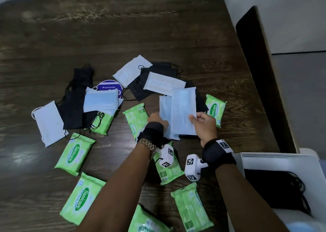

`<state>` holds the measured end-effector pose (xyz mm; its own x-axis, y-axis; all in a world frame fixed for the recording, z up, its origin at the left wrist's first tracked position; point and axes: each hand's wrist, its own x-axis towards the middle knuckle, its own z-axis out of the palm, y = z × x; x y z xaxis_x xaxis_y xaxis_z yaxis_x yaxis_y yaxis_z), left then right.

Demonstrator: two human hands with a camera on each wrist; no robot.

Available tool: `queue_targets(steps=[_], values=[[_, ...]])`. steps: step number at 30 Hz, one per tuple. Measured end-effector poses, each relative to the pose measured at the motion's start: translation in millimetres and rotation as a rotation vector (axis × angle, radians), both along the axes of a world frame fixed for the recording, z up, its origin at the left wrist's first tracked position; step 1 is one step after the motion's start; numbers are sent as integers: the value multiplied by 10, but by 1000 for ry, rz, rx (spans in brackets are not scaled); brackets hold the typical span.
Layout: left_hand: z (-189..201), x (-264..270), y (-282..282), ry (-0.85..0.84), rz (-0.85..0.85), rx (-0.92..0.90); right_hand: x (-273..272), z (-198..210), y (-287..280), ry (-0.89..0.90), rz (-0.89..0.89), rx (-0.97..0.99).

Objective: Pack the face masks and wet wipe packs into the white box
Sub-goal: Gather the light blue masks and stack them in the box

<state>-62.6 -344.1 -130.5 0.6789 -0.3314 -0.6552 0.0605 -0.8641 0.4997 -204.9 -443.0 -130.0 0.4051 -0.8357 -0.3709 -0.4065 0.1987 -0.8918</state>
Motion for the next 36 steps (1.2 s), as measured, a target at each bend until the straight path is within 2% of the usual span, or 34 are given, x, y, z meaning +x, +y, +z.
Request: queue_targets(steps=[3,7,11,13,16,19,21,24,29,32,36], values=[[-27,-156,123,102,97,-211,32,-54,9,77,69,33],[33,-329,247,291,371,-433,-16,-188,125,197,189,-81],[131,-449,462,232,343,-497,-34,-199,329,157,295,-51],[103,-496,605,155,313,-492,27,-199,387,182,273,-71],[91,-486,857,144,366,-493,131,-157,365,309,96,-125],[49,-475,1136,174,428,-500,176,-170,421,549,192,-64],[27,-504,1294,201,448,-517,194,-228,546,584,276,-12],[22,-574,1463,267,515,-567,202,-228,768,504,334,-53],[162,-582,1664,371,762,-711,77,-48,910,292,146,-175],[305,-537,1748,428,893,-752,-2,211,907,9,76,-64],[421,-472,1806,456,996,-790,-172,786,982,-367,142,53]])
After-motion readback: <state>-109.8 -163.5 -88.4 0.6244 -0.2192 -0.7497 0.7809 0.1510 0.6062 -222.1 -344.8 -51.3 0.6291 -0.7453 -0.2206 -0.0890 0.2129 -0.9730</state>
